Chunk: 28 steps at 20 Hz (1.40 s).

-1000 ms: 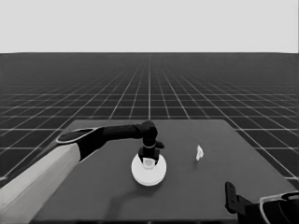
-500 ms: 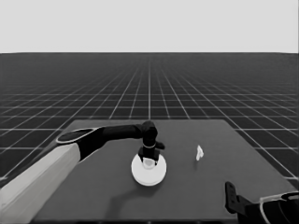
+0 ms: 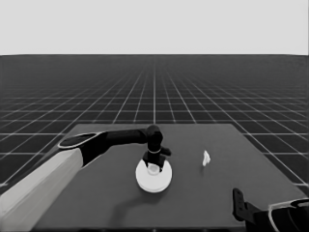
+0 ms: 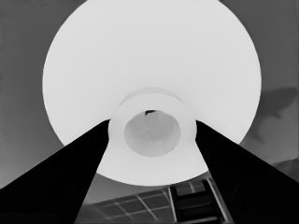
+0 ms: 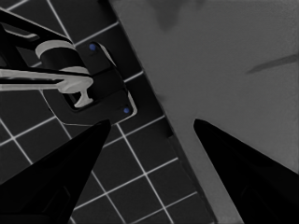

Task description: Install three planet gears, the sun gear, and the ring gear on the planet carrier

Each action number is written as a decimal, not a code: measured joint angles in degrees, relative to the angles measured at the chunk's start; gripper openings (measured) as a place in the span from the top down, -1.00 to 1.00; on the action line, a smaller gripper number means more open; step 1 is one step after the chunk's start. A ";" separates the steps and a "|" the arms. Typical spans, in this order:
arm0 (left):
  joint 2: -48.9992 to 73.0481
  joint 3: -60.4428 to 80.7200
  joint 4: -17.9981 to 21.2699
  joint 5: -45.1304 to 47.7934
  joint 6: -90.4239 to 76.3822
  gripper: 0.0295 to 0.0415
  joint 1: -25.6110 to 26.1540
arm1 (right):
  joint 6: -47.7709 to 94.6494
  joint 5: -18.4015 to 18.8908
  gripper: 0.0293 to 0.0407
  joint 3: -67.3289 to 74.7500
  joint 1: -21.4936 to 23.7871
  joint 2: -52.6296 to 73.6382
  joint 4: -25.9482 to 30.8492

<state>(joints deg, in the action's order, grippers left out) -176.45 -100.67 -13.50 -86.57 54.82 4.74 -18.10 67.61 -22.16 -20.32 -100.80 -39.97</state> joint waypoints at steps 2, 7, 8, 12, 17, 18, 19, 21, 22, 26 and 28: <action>0.00 0.00 0.00 0.00 -1.00 0.12 0.00 | 0.00 0.00 -0.61 0.00 0.00 0.00 0.00; 0.00 0.00 0.00 0.00 -3.50 0.12 0.00 | 0.00 0.00 -0.61 0.00 0.00 0.00 0.00; 0.01 -0.01 0.00 0.00 -4.00 0.12 0.00 | 0.00 0.00 -0.61 0.00 0.00 0.00 0.00; 0.01 -0.01 0.00 0.00 -5.99 0.12 0.01 | 0.00 0.00 -0.61 0.00 0.00 0.00 0.00; 0.00 0.00 0.01 0.00 -8.29 -0.30 -0.02 | 0.00 0.00 -0.61 0.00 0.00 0.00 0.00; -0.01 0.01 0.01 0.00 -8.47 -0.43 -0.04 | 0.00 0.00 -0.61 0.00 0.00 0.00 0.00; -0.01 0.01 0.01 0.00 -8.58 -0.47 -0.05 | 0.00 0.00 -0.61 0.00 0.00 0.00 0.00; -0.01 0.01 0.01 0.00 -8.67 -0.49 -0.06 | 0.00 0.00 -0.61 0.00 0.00 0.00 0.00; -0.01 0.01 0.01 0.00 -8.69 -0.49 -0.06 | 0.00 0.00 -0.61 0.00 0.00 0.00 0.00; -0.01 0.02 0.01 0.01 -8.72 -0.49 -0.06 | 0.00 0.00 -0.61 0.00 0.00 0.00 0.00; 0.65 2.45 3.39 -0.96 12.22 -0.51 -4.14 | 0.00 0.00 -0.61 0.00 0.00 0.00 0.00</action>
<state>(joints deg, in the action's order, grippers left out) -175.80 -98.22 -10.10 -87.53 67.04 0.60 -18.10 67.61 -22.16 -20.32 -100.80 -39.97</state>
